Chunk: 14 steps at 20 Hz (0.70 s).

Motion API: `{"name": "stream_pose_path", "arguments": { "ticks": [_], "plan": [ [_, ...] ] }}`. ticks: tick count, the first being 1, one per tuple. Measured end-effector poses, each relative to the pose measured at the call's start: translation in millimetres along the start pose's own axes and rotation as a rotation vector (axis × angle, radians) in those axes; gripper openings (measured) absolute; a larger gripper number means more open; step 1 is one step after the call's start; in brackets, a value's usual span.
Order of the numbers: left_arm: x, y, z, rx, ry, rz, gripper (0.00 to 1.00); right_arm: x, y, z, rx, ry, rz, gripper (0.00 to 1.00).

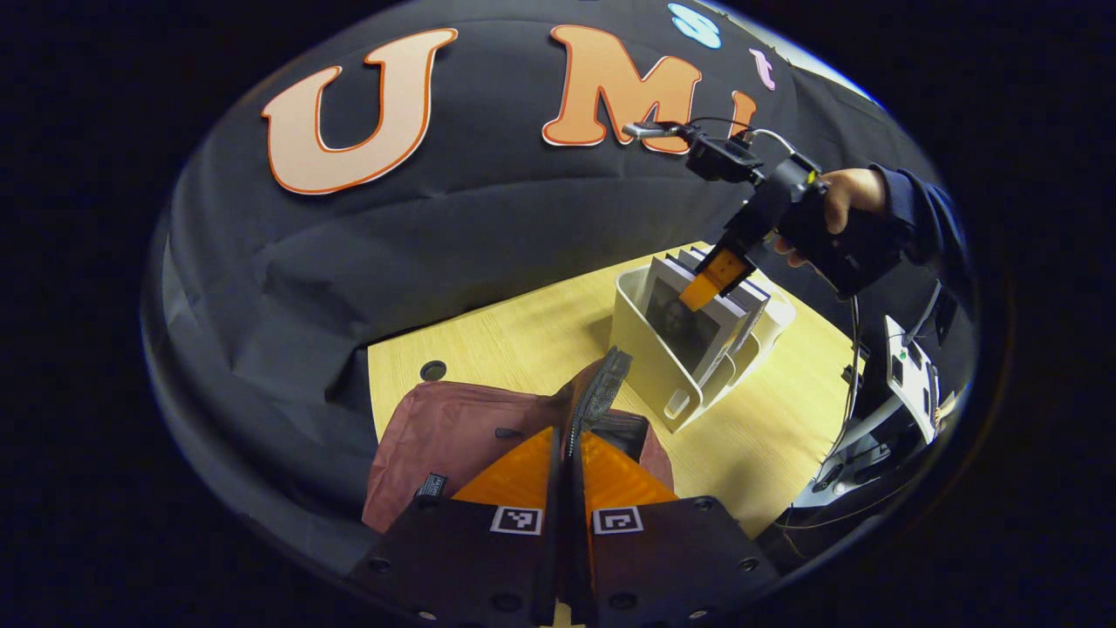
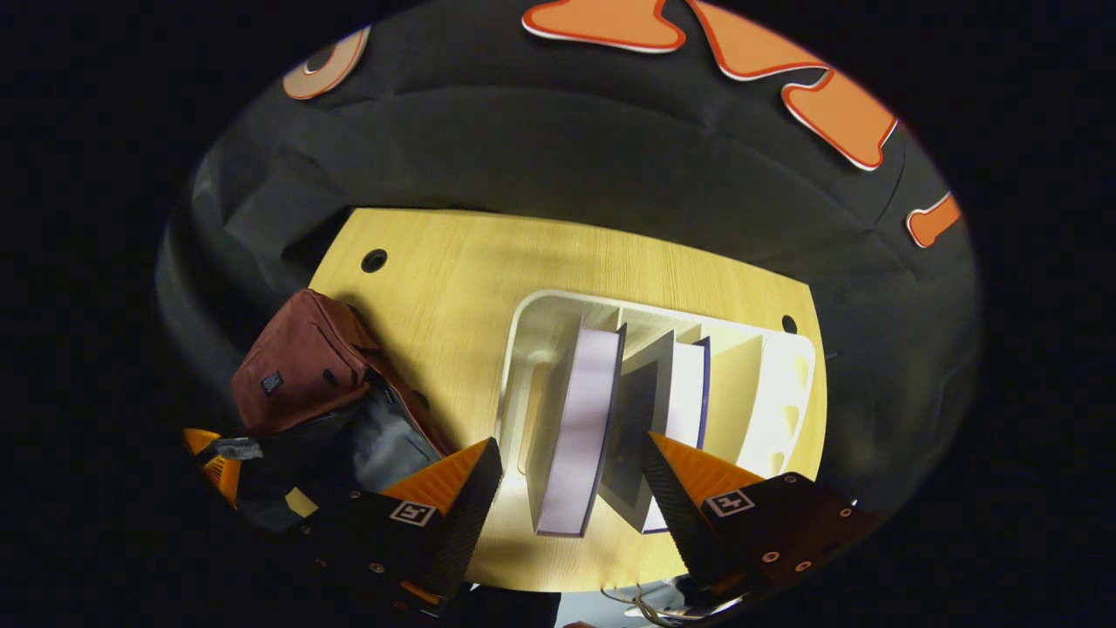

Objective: Open the schoolbag, grab two books from the bookshelf and put them into the schoolbag.

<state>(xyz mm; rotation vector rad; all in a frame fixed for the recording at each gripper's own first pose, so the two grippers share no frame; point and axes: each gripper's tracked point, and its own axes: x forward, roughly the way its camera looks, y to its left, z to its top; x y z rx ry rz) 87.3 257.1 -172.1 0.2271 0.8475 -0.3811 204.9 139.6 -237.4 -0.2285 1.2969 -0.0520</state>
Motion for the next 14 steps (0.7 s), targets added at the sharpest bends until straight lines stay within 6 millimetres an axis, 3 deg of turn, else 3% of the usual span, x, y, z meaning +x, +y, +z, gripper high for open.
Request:
{"name": "stream_pose_path", "arguments": {
  "ticks": [6, 10, 11, 12, 13, 14],
  "plan": [
    [1.8, 7.3, -8.7, -0.003, 0.007, -0.011, 0.07, 24.3, 2.0, 1.3, 0.089, 0.14, 0.017, 0.92],
    [5.8, 11.3, -12.7, -0.015, 0.012, -0.012, 0.07, 33.2, -1.7, 2.8, 0.138, 0.196, 0.002, 0.72],
    [6.2, 12.5, -13.9, -0.02, 0.012, -0.013, 0.07, 35.3, -2.7, 3.7, 0.142, 0.201, -0.008, 0.55],
    [6.8, 12.3, -14.9, -0.025, 0.013, -0.015, 0.07, 34.3, -3.1, 0.9, 0.153, 0.212, -0.007, 0.58],
    [7.6, 11.5, -15.0, -0.028, 0.013, -0.017, 0.07, 33.2, 1.1, -1.4, 0.167, 0.225, 0.006, 0.45],
    [8.8, 12.1, -15.4, -0.03, 0.014, -0.018, 0.07, 27.5, 3.5, -0.4, 0.173, 0.231, 0.016, 0.41]
  ]
}}
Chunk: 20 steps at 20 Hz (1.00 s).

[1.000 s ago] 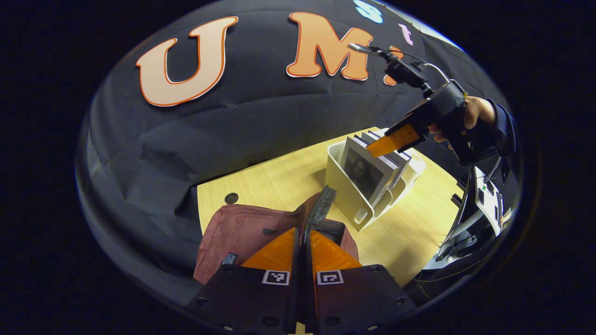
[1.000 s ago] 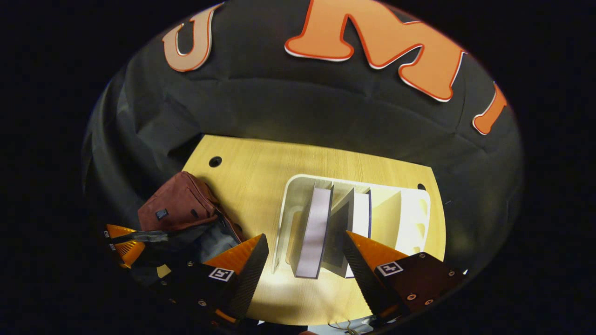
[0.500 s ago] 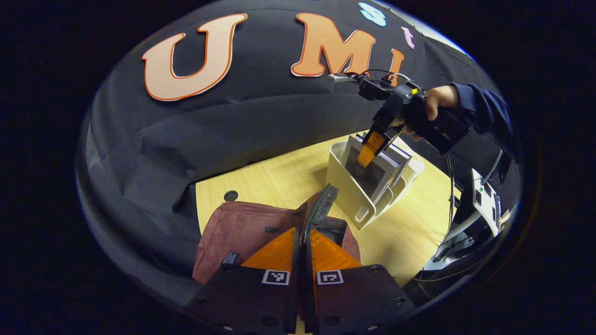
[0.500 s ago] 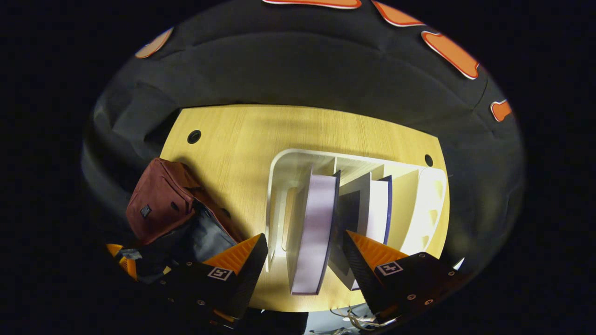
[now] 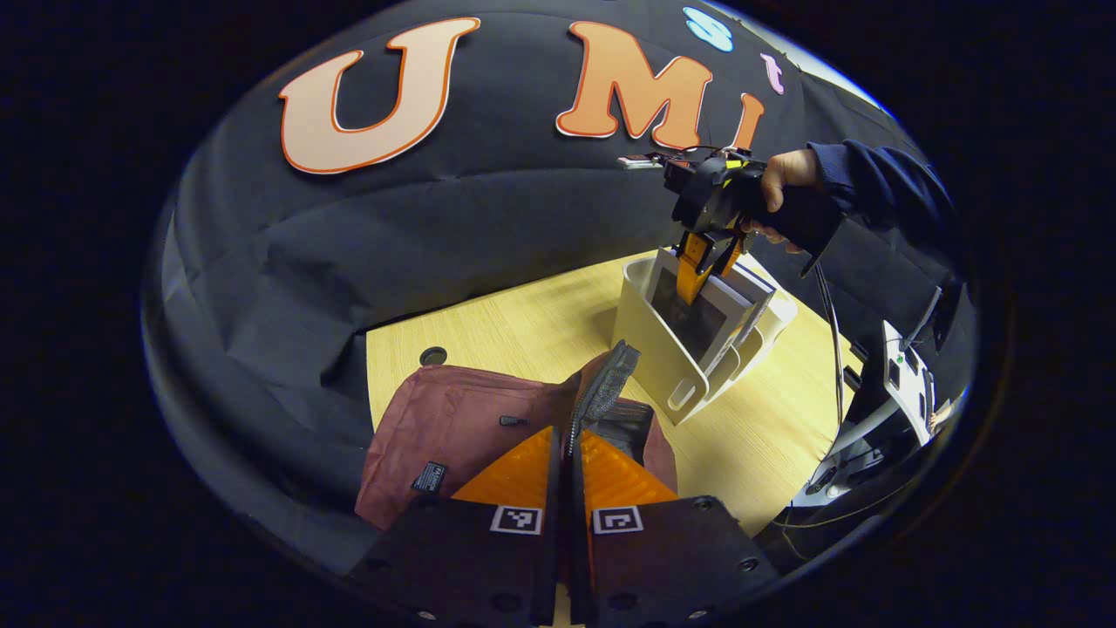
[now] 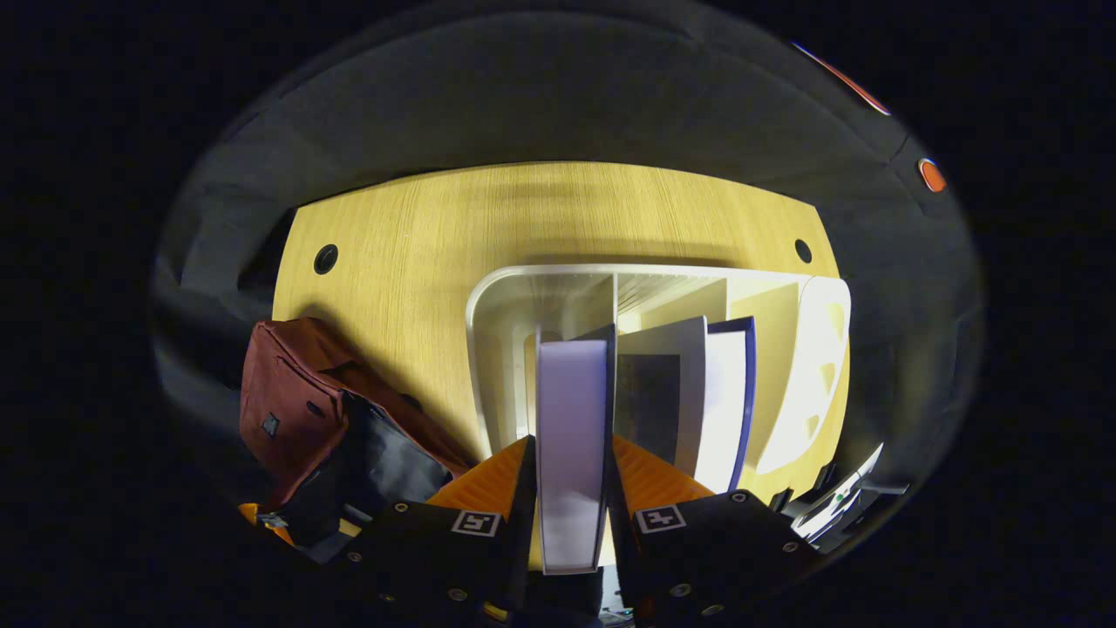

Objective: Open the schoolbag, grab two books from the bookshelf and put them into the schoolbag.

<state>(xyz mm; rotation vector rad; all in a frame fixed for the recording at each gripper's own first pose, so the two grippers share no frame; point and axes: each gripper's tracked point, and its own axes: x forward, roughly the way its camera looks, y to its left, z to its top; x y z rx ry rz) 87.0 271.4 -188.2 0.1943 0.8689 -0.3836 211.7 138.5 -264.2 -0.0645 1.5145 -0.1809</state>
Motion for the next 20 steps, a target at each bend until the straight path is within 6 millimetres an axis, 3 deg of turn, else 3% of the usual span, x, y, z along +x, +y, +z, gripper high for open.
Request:
{"name": "stream_pose_path", "arguments": {
  "ticks": [1, 2, 3, 4, 8, 9, 10, 16, 20],
  "plan": [
    [-0.4, 0.5, 0.1, -0.001, 0.0, -0.002, 0.07, -3.0, -1.2, -1.0, 0.002, -0.001, -0.001, 0.29],
    [0.5, 1.2, -0.7, -0.002, 0.002, -0.004, 0.07, -10.6, -3.0, -2.2, 0.004, -0.003, 0.001, 0.29],
    [1.9, 0.7, -1.9, -0.002, 0.0, -0.006, 0.07, -17.6, -4.7, -3.2, 0.008, -0.007, 0.006, 0.44],
    [2.7, -0.8, -2.0, -0.004, 0.003, -0.01, 0.07, -27.8, -5.8, -4.9, 0.017, -0.015, 0.018, 0.35],
    [5.2, -1.5, -3.9, -0.012, 0.009, -0.015, 0.07, -79.5, -13.3, -7.6, 0.055, -0.076, 0.075, 0.34],
    [4.7, -0.8, -3.4, -0.012, 0.008, -0.014, 0.07, -94.2, -16.4, -8.4, 0.065, -0.096, 0.09, 0.25],
    [4.5, 0.1, -3.5, -0.015, 0.007, -0.015, 0.07, -107.4, -17.3, -11.3, 0.075, -0.113, 0.108, 0.34],
    [7.1, 0.2, -3.0, -0.035, 0.008, -0.005, 0.07, -165.5, -26.7, -39.9, 0.114, -0.21, 0.196, 0.33],
    [5.9, 2.2, -2.1, -0.03, 0.016, 0.01, 0.07, -187.1, -23.4, -61.6, 0.112, -0.27, 0.256, 0.33]
  ]
}}
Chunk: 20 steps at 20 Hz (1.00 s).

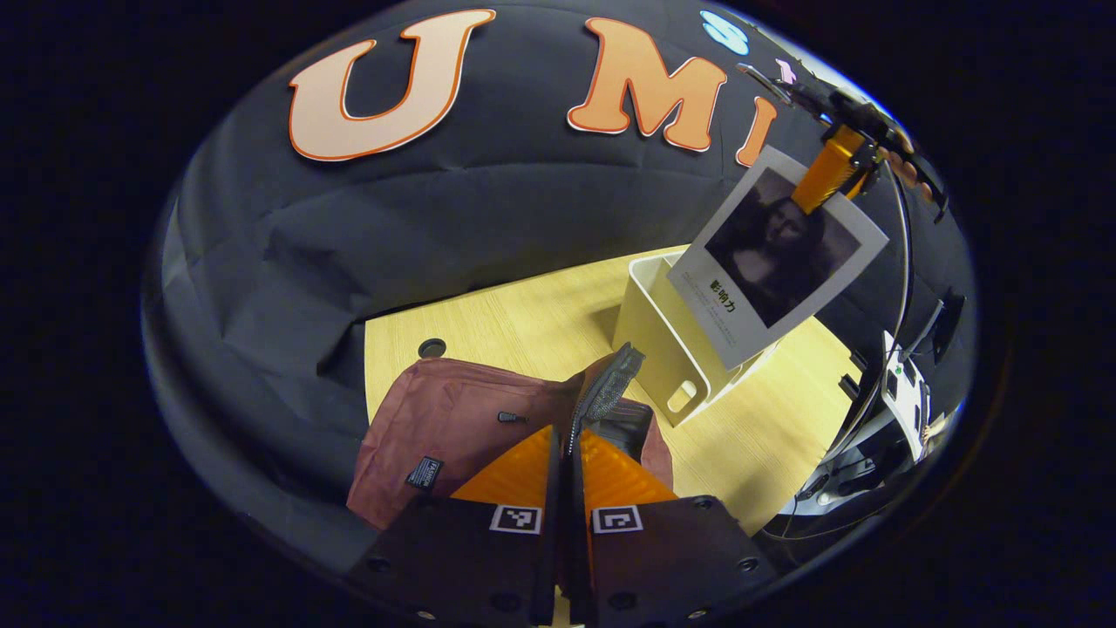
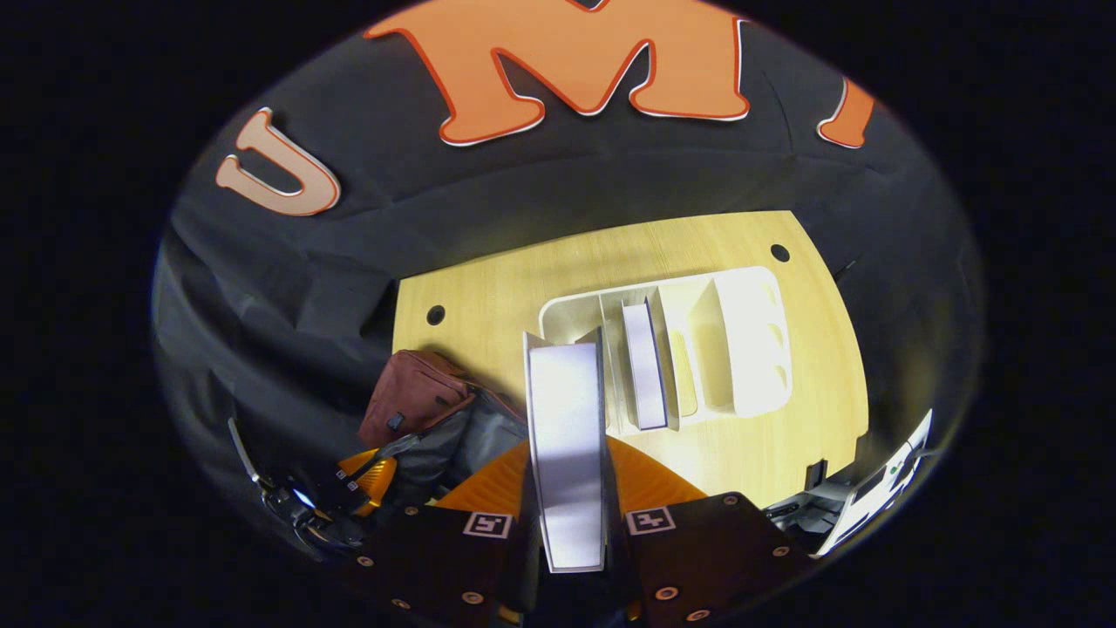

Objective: Open the schoolbag, grab two books from the bookshelf and put them into the schoolbag.

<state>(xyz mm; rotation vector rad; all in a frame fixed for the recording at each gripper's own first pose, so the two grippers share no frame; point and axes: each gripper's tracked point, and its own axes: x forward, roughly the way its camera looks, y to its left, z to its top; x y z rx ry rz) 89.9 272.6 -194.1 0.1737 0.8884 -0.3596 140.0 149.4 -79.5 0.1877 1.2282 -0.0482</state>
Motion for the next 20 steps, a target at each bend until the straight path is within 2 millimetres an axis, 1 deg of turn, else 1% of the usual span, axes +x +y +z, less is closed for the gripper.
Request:
{"name": "stream_pose_path", "arguments": {
  "ticks": [2, 4, 7, 9, 12, 16, 18, 20],
  "plan": [
    [-2.2, 1.4, 2.0, 0.014, 0.007, 0.014, 0.07, -4.2, 5.3, -12.7, -0.005, -0.011, 0.039, 0.33],
    [-7.2, 4.2, 4.8, 0.042, 0.009, 0.04, 0.07, -3.5, 12.1, -28.1, -0.01, -0.006, 0.084, 0.33],
    [-12.1, -0.5, 8.5, 0.055, 0.021, 0.055, 0.07, 3.5, 20.5, -48.1, -0.022, -0.001, 0.162, 0.33],
    [-14.2, -0.7, 9.7, 0.056, 0.03, 0.072, 0.07, 11.5, 26.9, -60.2, -0.014, 0.001, 0.219, 0.32],
    [-17.2, -3.2, 13.7, 0.068, 0.04, 0.08, 0.07, 22.1, 42.6, -80.9, 0.045, -0.001, 0.322, 0.31],
    [-23.3, 0.7, 19.3, 0.042, 0.052, 0.099, 0.07, 45.4, 49.7, -110.4, 0.084, 0.016, 0.359, 0.31],
    [-25.3, 1.9, 18.7, 0.034, 0.055, 0.097, 0.07, 53.5, 57.7, -124.6, 0.12, 0.029, 0.397, 0.31],
    [-27.7, 4.5, 21.0, 0.016, 0.054, 0.098, 0.07, 68.8, 67.2, -137.6, 0.144, 0.036, 0.447, 0.31]
  ]
}}
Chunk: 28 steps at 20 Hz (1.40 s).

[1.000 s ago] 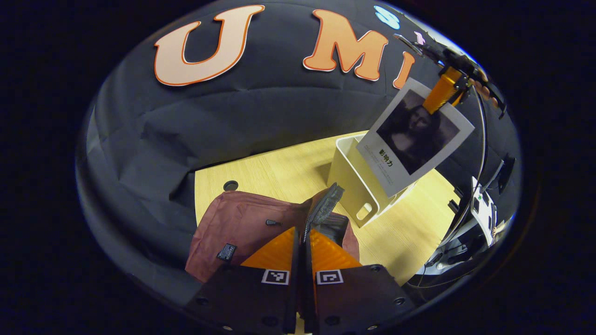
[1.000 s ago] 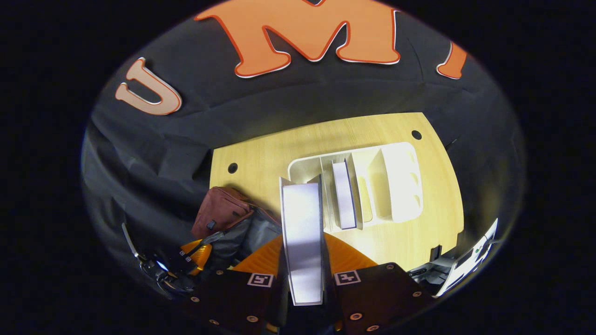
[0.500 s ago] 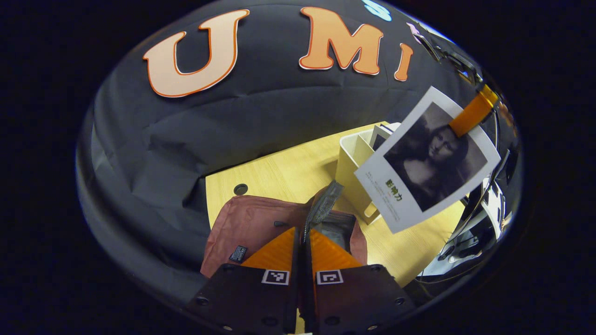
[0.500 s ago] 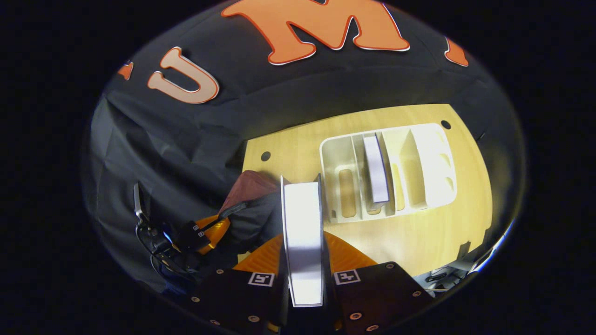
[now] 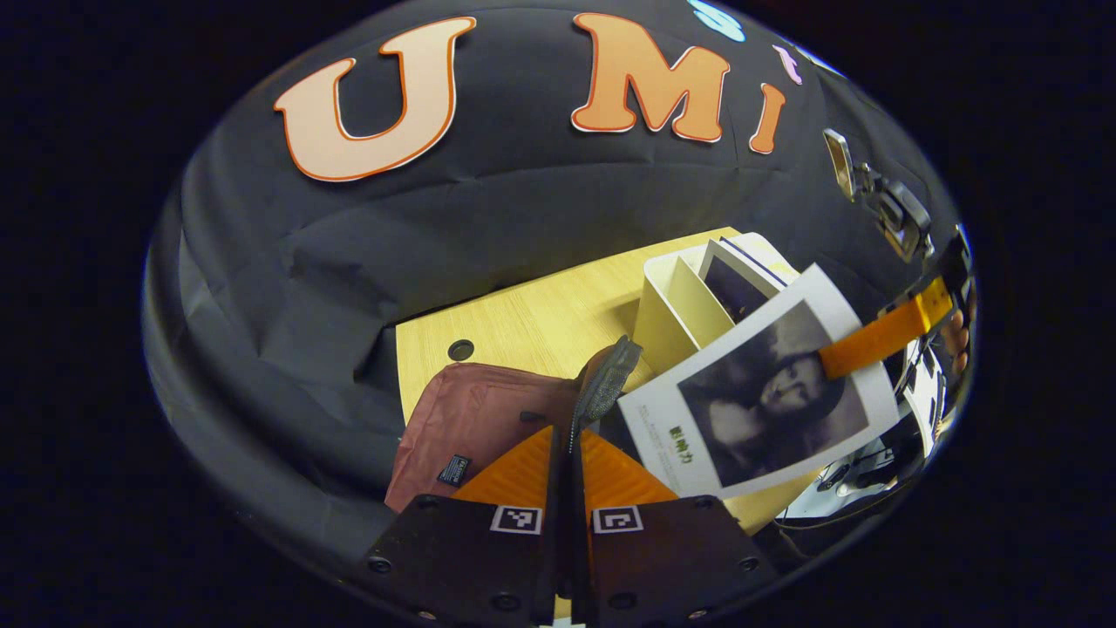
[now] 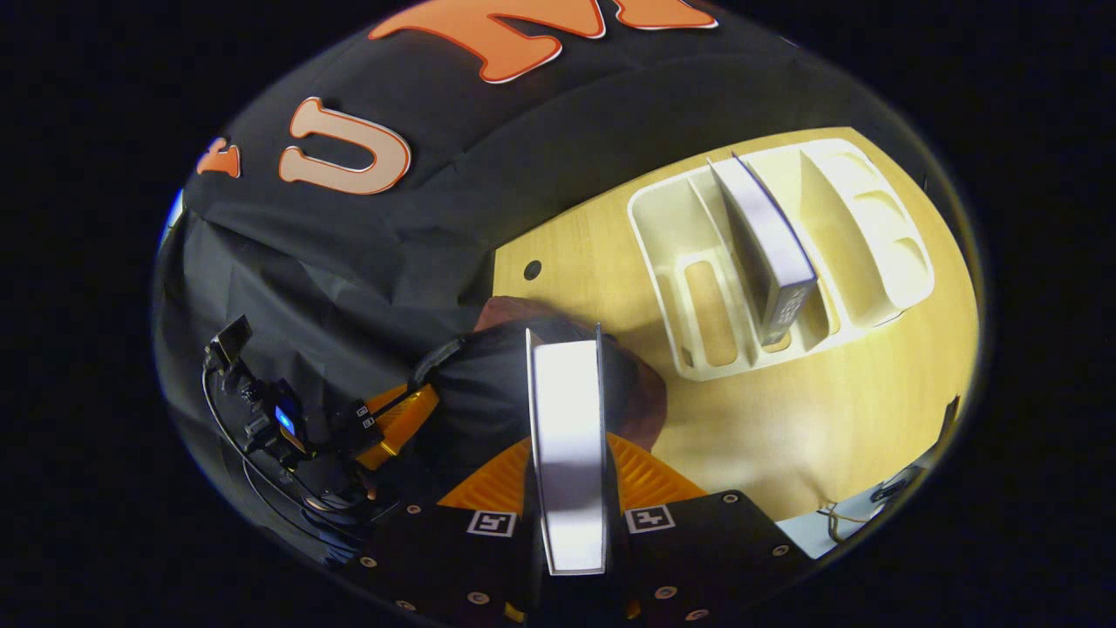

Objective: Open the schoolbag, grab two books from the bookshelf and put them into the schoolbag.

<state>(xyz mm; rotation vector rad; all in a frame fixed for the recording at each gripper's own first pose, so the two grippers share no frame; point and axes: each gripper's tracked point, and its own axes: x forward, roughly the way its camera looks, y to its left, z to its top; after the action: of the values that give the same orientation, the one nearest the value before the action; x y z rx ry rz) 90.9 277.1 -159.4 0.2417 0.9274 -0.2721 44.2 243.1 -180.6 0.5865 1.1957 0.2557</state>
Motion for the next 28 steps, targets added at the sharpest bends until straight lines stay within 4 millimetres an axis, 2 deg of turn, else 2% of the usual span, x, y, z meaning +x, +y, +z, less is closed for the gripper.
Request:
{"name": "stream_pose_path", "arguments": {
  "ticks": [5, 7, 9, 13, 15, 18, 21, 25, 28],
  "plan": [
    [-5.5, -1.3, 0.4, -0.02, -0.005, -0.011, 0.07, 61.2, -7.9, -32.2, 0.087, -0.01, 0.047, 0.31],
    [-5.2, -1.7, -2.2, -0.037, -0.006, -0.021, 0.07, 78.0, -3.4, -44.5, 0.135, -0.013, 0.101, 0.31],
    [-6.8, -3.5, -5.0, -0.056, -0.004, -0.03, 0.04, 92.7, 7.7, -46.3, 0.178, -0.033, 0.161, 0.3],
    [-13.9, -11.5, -6.2, -0.052, -0.017, -0.038, 0.04, 122.8, 11.7, -48.4, 0.217, -0.089, 0.197, 0.3],
    [-19.0, -14.9, -6.3, -0.049, -0.022, -0.04, 0.04, 139.9, 16.9, -46.0, 0.303, -0.104, 0.249, 0.3],
    [-21.9, -18.4, -9.2, -0.055, -0.018, -0.045, 0.02, 159.6, 14.1, -41.5, 0.435, -0.142, 0.32, 0.3],
    [-20.7, -34.4, -16.3, -0.044, -0.002, -0.085, 0.02, 175.2, 16.2, -48.5, 0.401, -0.16, 0.31, 0.3],
    [-18.9, -49.0, -12.9, -0.01, -0.002, -0.094, 0.02, 204.5, 24.0, -47.9, 0.46, -0.164, 0.349, 0.3],
    [-10.2, -57.4, -11.6, -0.02, 0.011, -0.111, 0.03, 223.6, 31.7, -59.1, 0.447, -0.129, 0.343, 0.31]
  ]
}}
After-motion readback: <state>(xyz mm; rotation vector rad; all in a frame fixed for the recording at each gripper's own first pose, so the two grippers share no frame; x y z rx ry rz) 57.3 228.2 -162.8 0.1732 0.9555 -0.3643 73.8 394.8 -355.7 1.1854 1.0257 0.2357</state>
